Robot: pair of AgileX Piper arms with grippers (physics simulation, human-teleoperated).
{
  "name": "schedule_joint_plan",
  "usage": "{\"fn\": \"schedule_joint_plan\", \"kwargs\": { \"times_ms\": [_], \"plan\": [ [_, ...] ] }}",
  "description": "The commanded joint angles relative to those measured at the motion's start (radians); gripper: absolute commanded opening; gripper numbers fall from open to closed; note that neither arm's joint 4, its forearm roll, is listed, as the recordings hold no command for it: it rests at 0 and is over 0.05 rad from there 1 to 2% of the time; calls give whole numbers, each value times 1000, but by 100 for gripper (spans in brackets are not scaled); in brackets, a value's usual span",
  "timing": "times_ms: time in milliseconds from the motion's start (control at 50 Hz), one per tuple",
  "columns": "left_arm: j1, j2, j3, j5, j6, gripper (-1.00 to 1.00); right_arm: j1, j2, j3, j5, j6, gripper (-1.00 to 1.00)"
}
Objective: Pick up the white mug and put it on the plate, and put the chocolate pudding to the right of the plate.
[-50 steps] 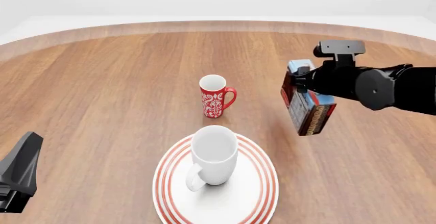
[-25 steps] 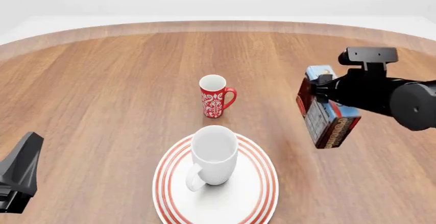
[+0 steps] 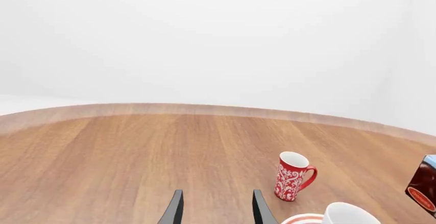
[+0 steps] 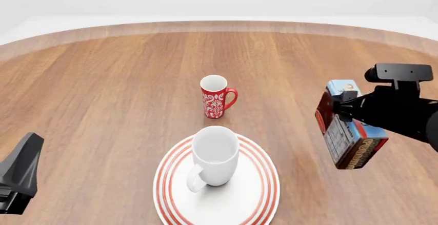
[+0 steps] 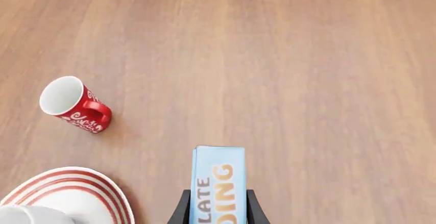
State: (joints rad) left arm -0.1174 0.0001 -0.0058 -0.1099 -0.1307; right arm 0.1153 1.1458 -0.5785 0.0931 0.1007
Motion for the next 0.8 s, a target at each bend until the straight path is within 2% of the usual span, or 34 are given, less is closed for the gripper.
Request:
{"fn": "schedule_joint_plan", "kwargs": {
  "times_ms": [20, 360, 800],
  "plan": [
    [-1, 0, -2, 1, 3, 100, -28, -72, 64, 23, 14, -100],
    [-1, 0, -2, 1, 3, 100, -54, -157, 132, 63, 12, -100],
    [-3, 0, -4, 2, 8, 100, -90, -314, 203, 176, -17, -100]
  ]
}}
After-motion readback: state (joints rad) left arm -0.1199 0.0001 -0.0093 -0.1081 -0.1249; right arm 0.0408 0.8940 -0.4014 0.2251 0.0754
